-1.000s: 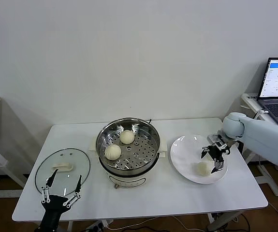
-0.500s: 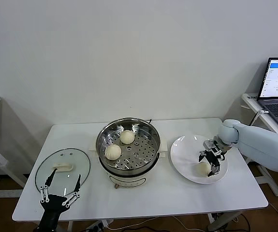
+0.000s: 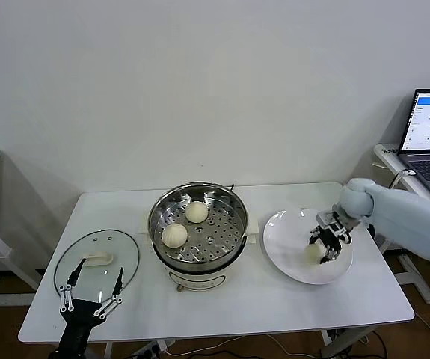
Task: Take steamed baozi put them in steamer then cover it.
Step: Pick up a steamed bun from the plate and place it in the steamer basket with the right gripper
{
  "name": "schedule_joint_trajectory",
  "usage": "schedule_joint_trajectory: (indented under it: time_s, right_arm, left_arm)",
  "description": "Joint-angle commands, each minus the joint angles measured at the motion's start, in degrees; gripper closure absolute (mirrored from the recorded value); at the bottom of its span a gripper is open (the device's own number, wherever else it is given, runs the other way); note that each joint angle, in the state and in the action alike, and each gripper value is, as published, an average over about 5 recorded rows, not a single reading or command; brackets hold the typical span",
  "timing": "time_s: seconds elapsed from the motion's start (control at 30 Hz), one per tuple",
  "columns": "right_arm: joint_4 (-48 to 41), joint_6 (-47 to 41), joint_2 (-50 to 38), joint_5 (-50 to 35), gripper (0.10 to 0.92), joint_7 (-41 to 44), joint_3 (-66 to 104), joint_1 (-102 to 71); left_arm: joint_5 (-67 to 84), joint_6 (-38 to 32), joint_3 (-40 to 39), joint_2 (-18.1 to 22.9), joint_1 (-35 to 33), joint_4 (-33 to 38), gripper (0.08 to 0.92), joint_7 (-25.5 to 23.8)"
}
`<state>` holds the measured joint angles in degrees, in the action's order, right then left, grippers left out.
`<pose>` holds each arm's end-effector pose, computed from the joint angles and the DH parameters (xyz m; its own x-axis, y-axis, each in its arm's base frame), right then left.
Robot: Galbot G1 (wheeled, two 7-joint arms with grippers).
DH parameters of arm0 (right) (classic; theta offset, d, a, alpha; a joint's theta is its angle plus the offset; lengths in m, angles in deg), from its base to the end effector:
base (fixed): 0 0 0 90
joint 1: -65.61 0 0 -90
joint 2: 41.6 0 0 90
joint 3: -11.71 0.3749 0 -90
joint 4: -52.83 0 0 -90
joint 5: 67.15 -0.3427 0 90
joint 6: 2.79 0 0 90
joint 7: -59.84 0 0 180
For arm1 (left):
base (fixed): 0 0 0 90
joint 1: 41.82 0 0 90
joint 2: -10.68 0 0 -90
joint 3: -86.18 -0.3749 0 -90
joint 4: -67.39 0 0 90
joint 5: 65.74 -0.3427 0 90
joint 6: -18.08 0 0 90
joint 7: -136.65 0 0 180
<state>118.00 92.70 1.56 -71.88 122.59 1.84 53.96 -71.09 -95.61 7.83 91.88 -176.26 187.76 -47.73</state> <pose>0.5557 -0.1688 -0.1690 -0.0832 -0.1462 0.9857 -0.9200 -0.3689 -0.1324 0.0736 0.0899 -0.3385 -0.9828 0.1144 -0.1447 0.0578 0.9359 0.3474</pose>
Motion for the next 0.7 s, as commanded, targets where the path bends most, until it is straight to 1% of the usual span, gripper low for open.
schedule_joint_trajectory:
  time_s: [0.03,0.13,0.3,0.37,0.57,0.7]
  right_arm:
    - [5.08,14.00,5.50,-1.61,0.381,4.21,1.50,16.90]
    - [7.29,18.14,10.64,-2.06,0.372,4.55,0.82,22.56]
    - [10.13,21.80,19.39,-2.96,0.364,5.05,-0.70,27.90]
    - [12.21,22.96,21.52,-2.30,0.364,5.18,-1.60,28.60]
    - [20.60,25.14,23.93,2.48,0.364,4.89,-4.91,26.66]
    - [23.74,26.76,24.42,6.55,0.362,4.09,-6.37,23.65]
  left_arm:
    - [0.15,0.22,-0.08,-0.28,0.18,0.23,0.177,0.05]
    - [0.20,0.36,-0.09,-0.48,0.17,0.53,0.177,0.07]
    - [0.20,0.38,-0.08,-0.82,-0.13,0.98,0.177,0.09]
    - [0.21,0.33,0.00,-0.85,-0.25,1.17,0.177,0.10]
    - [0.25,0.04,0.40,-0.95,-0.53,1.10,0.177,0.15]
    - [0.40,-0.03,0.51,-0.96,-0.48,1.14,0.177,0.17]
